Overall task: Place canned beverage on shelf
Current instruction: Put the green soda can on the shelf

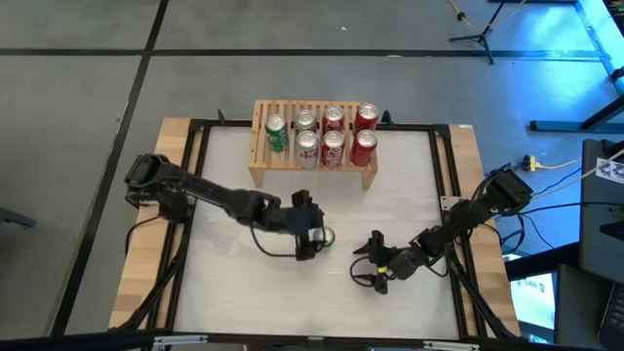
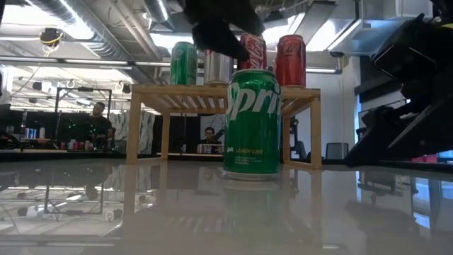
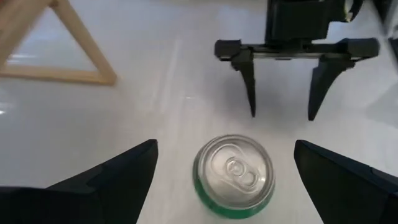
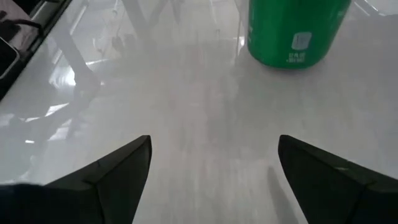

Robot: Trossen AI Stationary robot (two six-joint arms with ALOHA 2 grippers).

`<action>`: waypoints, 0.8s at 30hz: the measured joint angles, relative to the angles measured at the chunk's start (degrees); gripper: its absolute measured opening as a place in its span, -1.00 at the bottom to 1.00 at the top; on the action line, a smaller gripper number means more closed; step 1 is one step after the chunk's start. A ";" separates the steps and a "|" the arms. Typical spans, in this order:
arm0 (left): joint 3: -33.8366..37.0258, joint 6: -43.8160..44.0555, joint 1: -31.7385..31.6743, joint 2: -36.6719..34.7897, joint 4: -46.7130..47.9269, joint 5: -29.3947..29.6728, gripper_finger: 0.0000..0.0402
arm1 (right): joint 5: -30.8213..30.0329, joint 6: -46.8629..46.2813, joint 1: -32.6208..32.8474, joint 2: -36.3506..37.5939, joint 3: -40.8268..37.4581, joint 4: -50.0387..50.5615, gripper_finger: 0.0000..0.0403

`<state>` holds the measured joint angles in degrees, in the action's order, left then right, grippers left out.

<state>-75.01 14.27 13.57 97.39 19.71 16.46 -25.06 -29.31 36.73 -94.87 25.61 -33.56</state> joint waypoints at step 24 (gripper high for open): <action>1.36 0.32 -0.49 8.54 -4.00 -7.10 0.83 | -0.08 -0.81 0.00 -0.26 0.00 0.47 0.71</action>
<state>-73.65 14.59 13.08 105.93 15.70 9.36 -25.14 -30.12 36.73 -95.13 25.61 -33.09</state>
